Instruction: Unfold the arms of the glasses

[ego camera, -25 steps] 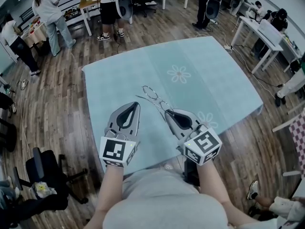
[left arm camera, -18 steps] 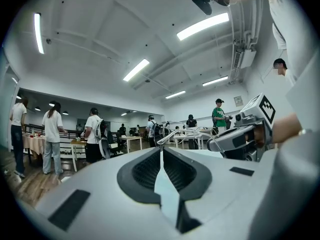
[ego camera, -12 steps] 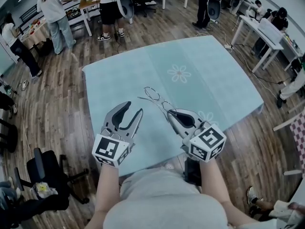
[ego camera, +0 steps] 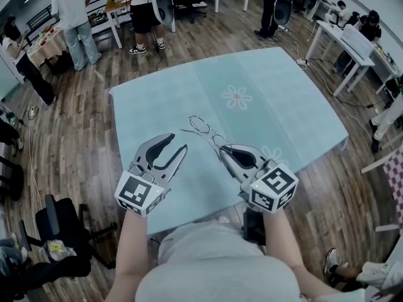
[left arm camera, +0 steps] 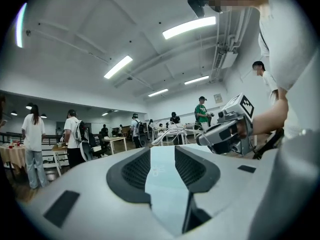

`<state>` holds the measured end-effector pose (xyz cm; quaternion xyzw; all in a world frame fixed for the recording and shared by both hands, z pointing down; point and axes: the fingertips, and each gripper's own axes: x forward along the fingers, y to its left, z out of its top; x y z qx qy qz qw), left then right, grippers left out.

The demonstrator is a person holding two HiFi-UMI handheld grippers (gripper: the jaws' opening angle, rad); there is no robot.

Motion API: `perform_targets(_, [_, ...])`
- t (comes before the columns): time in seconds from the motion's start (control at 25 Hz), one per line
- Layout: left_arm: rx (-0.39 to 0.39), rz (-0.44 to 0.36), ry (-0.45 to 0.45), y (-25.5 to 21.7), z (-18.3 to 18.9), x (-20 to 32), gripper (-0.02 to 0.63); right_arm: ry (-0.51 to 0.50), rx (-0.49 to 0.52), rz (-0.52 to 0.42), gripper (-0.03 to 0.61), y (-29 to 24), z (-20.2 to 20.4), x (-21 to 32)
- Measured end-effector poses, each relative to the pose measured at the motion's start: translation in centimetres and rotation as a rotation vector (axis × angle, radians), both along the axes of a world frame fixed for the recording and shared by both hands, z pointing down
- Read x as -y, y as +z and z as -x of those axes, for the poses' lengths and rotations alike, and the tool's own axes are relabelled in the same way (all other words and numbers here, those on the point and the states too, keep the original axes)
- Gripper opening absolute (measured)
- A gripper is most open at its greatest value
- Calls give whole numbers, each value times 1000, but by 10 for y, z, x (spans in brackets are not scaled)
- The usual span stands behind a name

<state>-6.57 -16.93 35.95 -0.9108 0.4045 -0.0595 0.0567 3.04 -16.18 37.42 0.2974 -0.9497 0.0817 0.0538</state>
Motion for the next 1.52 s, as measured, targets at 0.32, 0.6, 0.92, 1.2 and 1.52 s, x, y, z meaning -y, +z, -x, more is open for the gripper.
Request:
perform_targets(0.32, [55,4,114,0,1,4,158,-24,-10,11,11,1,2,-3])
perform_targets(0.6, [33,33,265,-4,7,5,133,-44,-21,15,11,2,7,-7])
perform_targets(0.92, [5,92,404,-6,0,1,84,-59,-29,20,11,4,8,-9])
perform_targets(1.2, [-9,89,409,-8,1,-3,52,-43,-32,17,11,7,7,-10])
perform_targets(1.52, [-35,89,412,-12,0,-15,52,-2,-52,20,11,9,2,-6])
